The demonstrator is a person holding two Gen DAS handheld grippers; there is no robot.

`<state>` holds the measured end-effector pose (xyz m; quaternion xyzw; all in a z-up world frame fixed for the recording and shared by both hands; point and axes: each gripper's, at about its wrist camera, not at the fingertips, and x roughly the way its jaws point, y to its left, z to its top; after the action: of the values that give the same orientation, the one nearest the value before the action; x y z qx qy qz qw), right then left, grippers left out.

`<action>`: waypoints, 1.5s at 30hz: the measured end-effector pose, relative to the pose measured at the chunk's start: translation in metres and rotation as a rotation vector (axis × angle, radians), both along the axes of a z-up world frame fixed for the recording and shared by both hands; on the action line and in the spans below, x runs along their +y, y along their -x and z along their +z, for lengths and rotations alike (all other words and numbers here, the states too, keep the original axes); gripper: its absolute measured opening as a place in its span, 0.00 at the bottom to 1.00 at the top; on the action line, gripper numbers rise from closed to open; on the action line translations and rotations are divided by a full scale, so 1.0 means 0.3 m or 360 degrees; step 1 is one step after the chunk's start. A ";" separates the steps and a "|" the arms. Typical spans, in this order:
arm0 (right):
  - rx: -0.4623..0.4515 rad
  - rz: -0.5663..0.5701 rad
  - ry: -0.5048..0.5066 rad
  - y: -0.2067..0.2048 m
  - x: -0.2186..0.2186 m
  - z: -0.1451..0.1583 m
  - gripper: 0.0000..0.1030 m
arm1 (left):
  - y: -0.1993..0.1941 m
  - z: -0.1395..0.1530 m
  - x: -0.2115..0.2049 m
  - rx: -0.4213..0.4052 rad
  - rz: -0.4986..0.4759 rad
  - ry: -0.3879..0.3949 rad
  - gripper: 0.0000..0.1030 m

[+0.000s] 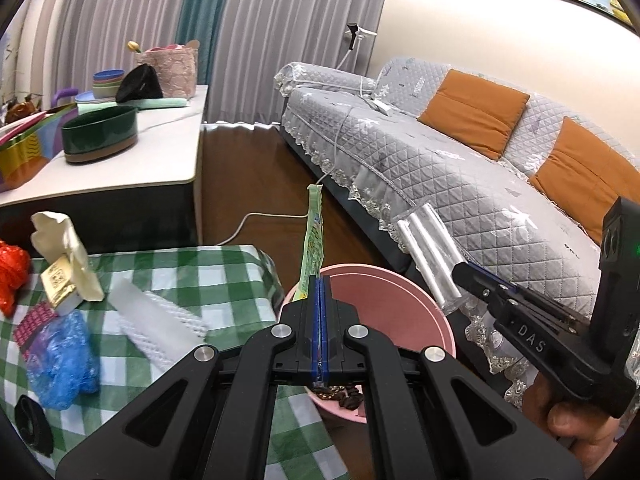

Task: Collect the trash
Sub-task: 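Carry the pouch and tubes over the pink bin and release both, then grasp the black strap with the left tool while the right tool grasps the white foam net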

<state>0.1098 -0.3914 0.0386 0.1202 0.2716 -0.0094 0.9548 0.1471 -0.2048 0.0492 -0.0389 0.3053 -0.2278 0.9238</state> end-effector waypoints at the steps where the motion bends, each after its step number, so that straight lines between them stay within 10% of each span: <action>1: 0.0005 -0.0005 -0.0006 -0.002 -0.004 -0.002 0.06 | -0.004 -0.003 -0.006 0.0005 -0.0005 0.0001 0.00; 12: 0.0075 -0.0092 -0.0015 -0.020 -0.046 -0.028 0.14 | -0.070 -0.040 -0.101 0.0105 -0.0086 0.0027 0.01; 15: 0.0139 -0.0117 -0.0016 -0.030 -0.060 -0.051 0.31 | -0.084 -0.066 -0.115 0.0148 -0.0085 0.0000 0.24; 24: 0.0121 -0.0150 0.0019 -0.015 -0.057 -0.039 0.34 | -0.022 -0.058 -0.055 0.0144 -0.0043 -0.0003 0.25; 45: -0.0038 0.0108 0.0100 0.074 0.206 0.048 0.34 | 0.257 0.041 0.379 -0.0012 0.0209 -0.0089 0.25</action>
<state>0.0875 -0.3295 0.0529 0.0809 0.2637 0.0157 0.9611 0.0701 -0.0912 0.0615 -0.0322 0.3048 -0.1584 0.9386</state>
